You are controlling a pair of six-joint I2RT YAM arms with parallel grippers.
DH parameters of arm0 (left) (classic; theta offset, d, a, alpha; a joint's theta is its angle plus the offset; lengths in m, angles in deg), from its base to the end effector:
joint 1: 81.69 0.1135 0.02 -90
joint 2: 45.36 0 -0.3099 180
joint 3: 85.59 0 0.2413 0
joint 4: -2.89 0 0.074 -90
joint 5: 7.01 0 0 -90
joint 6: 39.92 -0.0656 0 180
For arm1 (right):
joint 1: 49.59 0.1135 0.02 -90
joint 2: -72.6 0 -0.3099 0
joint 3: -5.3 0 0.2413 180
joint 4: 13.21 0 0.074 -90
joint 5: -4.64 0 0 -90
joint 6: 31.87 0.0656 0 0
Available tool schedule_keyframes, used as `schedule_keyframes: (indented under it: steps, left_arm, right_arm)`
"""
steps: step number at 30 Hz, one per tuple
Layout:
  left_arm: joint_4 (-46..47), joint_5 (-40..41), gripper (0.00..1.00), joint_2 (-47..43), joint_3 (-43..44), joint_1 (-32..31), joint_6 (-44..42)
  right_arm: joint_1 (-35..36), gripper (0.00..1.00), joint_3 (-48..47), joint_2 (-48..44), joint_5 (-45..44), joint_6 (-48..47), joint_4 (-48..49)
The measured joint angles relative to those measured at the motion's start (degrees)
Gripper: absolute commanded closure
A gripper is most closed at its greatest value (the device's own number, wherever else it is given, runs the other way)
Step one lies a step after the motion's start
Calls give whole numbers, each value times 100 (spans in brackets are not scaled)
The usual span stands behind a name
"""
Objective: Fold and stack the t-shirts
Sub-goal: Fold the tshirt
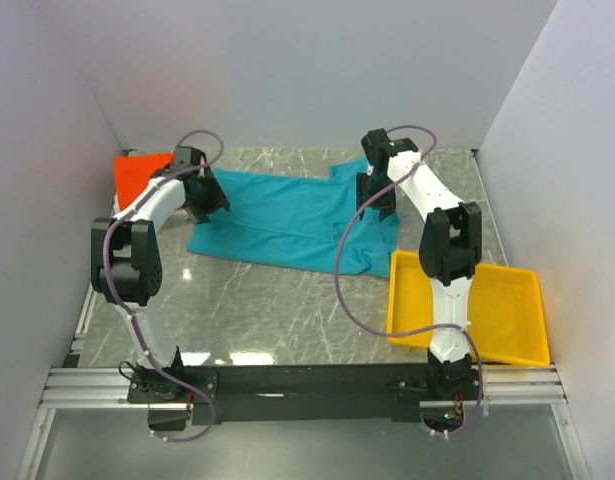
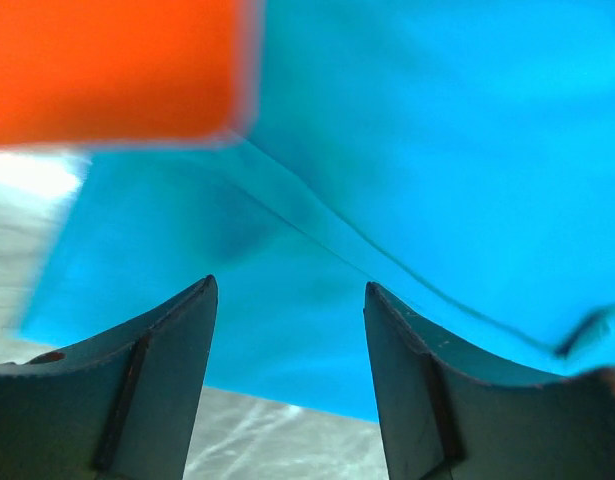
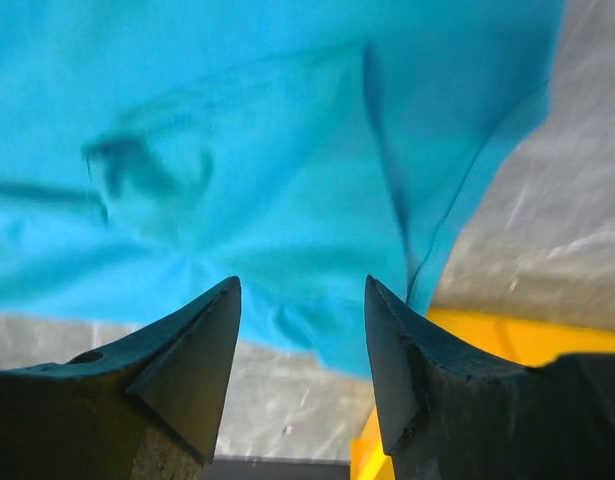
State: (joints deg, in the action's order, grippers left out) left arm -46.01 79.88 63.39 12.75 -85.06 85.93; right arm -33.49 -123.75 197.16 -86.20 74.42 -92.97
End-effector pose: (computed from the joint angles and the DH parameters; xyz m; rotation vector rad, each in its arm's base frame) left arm 0.4272 -0.0287 0.2434 -0.7188 2.5380 -0.3104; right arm 0.4536 0.1299 0.2526 0.0075 2.8895 0.0838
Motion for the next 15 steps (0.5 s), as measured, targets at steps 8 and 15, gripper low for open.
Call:
schedule_keyframes:
  steps: [8, 15]
  left_arm:
    - [846, -511, 34, -35, -1003, -389, 240]
    - [1384, -573, 33, -98, -1495, -315, 297]
  right_arm:
    - [63, 41, 1893, -997, 824, 186, 726]
    - [85, 40, 2736, -1058, 1078, 188, 1056]
